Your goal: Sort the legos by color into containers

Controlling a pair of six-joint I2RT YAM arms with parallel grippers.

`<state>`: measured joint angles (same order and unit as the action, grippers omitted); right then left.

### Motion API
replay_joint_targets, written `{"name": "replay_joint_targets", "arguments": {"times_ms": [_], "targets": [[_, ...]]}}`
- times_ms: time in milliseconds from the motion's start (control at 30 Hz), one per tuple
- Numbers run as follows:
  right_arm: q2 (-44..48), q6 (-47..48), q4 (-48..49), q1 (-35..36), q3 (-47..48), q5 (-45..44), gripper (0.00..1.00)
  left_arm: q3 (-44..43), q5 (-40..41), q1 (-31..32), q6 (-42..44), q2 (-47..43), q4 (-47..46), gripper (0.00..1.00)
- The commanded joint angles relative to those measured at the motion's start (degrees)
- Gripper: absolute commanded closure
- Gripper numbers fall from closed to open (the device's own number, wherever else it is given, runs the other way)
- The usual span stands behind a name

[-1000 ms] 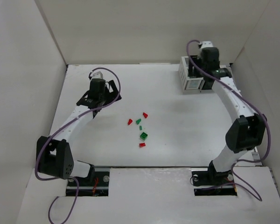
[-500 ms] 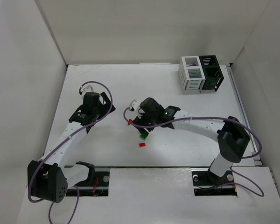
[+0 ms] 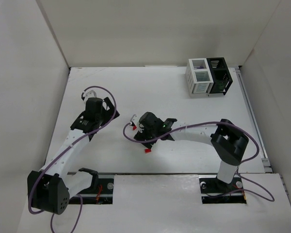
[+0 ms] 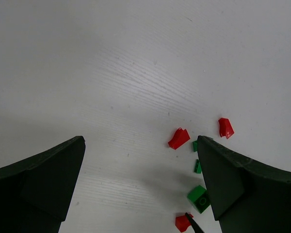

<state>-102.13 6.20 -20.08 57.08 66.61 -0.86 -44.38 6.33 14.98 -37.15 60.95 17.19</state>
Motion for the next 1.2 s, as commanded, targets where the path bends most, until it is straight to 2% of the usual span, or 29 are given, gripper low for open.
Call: {"name": "replay_joint_targets", "arguments": {"times_ms": [0,467,600,700,833,1033,1167], "targets": [[-1.31,-1.27,3.73,-0.04,-0.16,-0.89,0.27,0.52,0.0,-0.13,-0.03,-1.62,-0.75,0.0],[-1.41,-4.88,4.26,-1.8,-2.45,0.25,0.51,0.0,0.53,-0.13,0.5,-2.15,-0.23,0.0],[0.61,-5.41,4.26,-3.03,-2.45,0.77,0.74,0.0,0.53,-0.13,0.5,-2.15,-0.23,0.0],[3.24,-5.41,3.12,-4.95,-0.43,1.65,0.77,0.0,0.53,-0.13,0.5,-1.62,-0.75,0.0],[7.2,-6.19,1.63,-10.66,2.2,3.67,0.8,-0.53,0.53,-0.13,1.02,-1.09,-0.75,0.0],[11.77,-6.72,-0.23,-29.02,8.0,5.08,0.8,-2.64,0.0,-0.13,2.17,1.89,-2.59,0.0],[11.16,-7.95,-0.75,-40.62,13.27,3.42,0.8,-7.72,0.0,-0.66,3.22,6.54,-3.13,0.0]]}}
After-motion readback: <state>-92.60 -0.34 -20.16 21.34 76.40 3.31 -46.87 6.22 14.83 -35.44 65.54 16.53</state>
